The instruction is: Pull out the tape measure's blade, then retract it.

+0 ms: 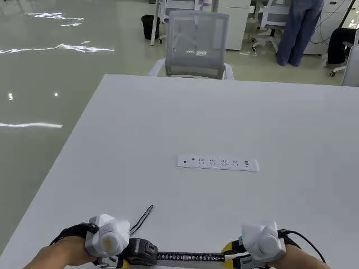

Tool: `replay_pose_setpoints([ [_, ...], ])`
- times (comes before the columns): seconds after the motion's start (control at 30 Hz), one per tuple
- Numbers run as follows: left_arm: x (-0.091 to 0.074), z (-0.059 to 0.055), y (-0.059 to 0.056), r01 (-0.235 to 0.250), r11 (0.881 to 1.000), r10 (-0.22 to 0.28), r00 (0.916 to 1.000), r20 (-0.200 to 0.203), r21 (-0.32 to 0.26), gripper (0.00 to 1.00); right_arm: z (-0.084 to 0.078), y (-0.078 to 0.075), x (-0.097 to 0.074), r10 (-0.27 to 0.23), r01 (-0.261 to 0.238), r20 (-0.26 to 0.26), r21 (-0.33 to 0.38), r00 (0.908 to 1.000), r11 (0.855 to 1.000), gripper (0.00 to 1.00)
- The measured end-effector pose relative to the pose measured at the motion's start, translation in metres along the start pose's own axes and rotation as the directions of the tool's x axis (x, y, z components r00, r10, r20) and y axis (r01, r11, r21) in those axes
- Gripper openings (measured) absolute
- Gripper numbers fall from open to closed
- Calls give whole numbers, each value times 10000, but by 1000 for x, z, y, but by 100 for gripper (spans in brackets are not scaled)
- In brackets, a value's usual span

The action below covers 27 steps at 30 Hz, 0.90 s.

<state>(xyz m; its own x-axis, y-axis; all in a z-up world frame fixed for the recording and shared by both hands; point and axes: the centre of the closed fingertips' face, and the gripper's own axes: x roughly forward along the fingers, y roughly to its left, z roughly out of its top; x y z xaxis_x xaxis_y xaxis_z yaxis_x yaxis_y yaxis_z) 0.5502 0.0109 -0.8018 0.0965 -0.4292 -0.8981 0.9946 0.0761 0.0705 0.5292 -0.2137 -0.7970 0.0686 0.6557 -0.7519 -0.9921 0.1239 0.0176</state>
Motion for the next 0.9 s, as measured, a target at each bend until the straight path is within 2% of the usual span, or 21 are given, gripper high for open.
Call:
replay_pose_setpoints([
  [0.9,-1,1,0,8,10000,-8,10000,-14,-8,28,-10,1,-8,-20,21,-59,68,10000,10000,12],
])
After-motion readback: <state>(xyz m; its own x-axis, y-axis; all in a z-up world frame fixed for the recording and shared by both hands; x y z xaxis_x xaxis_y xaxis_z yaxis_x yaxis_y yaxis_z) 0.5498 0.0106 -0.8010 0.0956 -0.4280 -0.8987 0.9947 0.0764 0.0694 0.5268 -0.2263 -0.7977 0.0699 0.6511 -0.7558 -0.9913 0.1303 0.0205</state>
